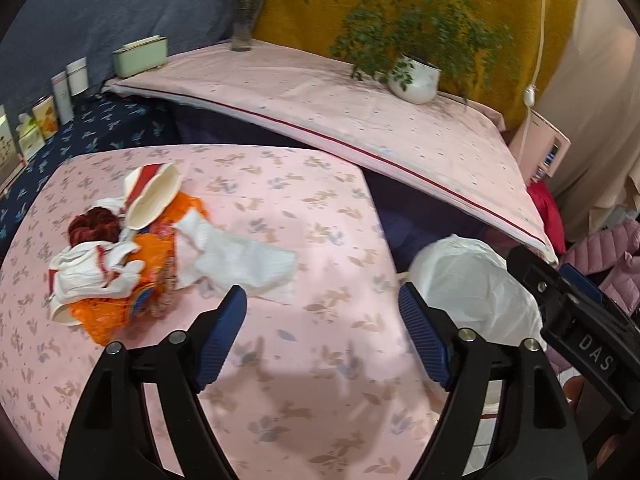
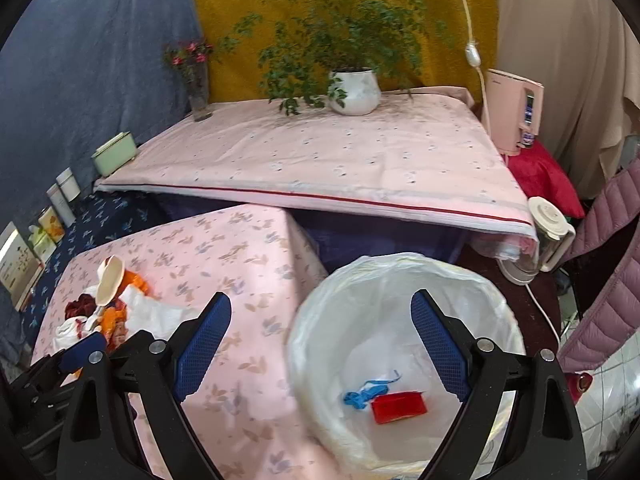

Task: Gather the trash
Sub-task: 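Grasp a white glove with the left tool while the right tool grasps the white tissue, then carry the glove and tissue over the white bin and open both tools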

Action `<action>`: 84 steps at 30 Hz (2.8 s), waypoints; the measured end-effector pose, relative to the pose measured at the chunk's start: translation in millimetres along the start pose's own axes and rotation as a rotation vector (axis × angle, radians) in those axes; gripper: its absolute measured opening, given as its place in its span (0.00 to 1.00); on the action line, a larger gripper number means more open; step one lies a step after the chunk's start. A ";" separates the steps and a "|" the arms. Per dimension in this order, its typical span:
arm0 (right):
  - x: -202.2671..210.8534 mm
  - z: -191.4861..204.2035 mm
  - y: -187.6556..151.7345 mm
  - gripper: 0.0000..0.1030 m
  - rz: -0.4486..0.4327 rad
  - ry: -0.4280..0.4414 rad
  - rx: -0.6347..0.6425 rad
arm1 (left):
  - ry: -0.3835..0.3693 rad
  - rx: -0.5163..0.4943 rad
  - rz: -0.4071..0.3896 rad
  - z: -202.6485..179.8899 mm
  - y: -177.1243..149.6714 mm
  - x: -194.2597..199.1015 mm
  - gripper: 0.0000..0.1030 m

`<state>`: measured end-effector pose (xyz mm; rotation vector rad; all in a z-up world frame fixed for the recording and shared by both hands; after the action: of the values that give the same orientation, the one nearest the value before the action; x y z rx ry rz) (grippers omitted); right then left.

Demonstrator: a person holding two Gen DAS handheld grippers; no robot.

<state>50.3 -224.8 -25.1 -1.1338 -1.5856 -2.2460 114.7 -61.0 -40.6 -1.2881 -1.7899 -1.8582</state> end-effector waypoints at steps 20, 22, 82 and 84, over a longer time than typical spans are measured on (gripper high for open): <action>-27.6 120.5 -35.1 0.85 0.088 0.119 0.132 | 0.214 0.230 0.007 166.1 -14.4 18.8 0.84; -32.2 131.3 -39.5 0.85 0.099 0.127 0.142 | 0.218 0.252 0.022 179.6 -17.5 16.5 0.84; 14.4 65.1 45.0 0.03 -0.033 0.141 0.055 | -0.087 0.004 -0.080 21.7 68.0 54.2 0.12; 22.4 50.0 49.4 0.03 -0.052 0.125 0.037 | -0.104 -0.022 -0.080 3.4 68.6 55.3 0.12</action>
<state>85.0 -196.2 33.5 -0.9329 -1.6179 -2.2614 133.0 -51.2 45.1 -1.3639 -1.9050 -1.8900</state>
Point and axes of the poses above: each gripper's, at about its wrist camera, not at the fingertips, and x roughly against the way its jaws point, z to its left, y to its top, the point moved 1 cm from there along -x, roughly the way its jaws point, and after that the axes turned 3 degrees about -x, right-handed, at the moved point
